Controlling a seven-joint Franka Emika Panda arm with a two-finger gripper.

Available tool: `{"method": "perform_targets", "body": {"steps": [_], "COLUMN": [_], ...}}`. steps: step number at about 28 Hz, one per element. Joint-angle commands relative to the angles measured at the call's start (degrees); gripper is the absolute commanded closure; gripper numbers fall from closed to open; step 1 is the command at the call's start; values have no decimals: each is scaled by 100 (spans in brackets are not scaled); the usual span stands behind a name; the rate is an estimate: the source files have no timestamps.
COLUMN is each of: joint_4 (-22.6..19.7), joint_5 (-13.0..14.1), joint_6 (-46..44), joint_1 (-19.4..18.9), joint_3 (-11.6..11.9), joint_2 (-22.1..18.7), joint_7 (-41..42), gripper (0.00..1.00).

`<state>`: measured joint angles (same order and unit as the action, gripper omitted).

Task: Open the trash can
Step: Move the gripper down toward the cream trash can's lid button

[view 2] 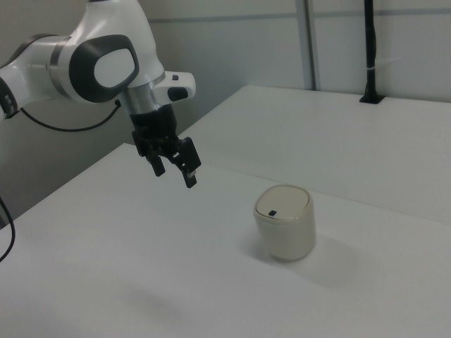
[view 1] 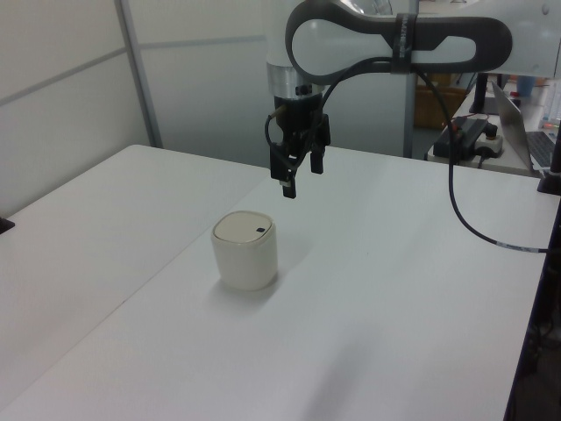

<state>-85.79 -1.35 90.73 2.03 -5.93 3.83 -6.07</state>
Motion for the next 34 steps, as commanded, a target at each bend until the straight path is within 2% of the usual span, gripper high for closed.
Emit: {"method": "perform_targets", "body": {"steps": [1,5,9,12,30,34], "joint_4": [27,18,9,9,9,27], "joint_5": [-67,-67,-23,-14,3,3], "joint_6": [-240,-258,-214,-205,-144,58], "joint_1": [-27,-27,-18,-1,78,174], "joint_3": [21,21,21,30,56,74], "joint_2": [-14,-14,-5,-5,12,118], "joint_7": [-139,-96,-61,-52,220,509], "gripper": [0,0,62,100,100,100]}}
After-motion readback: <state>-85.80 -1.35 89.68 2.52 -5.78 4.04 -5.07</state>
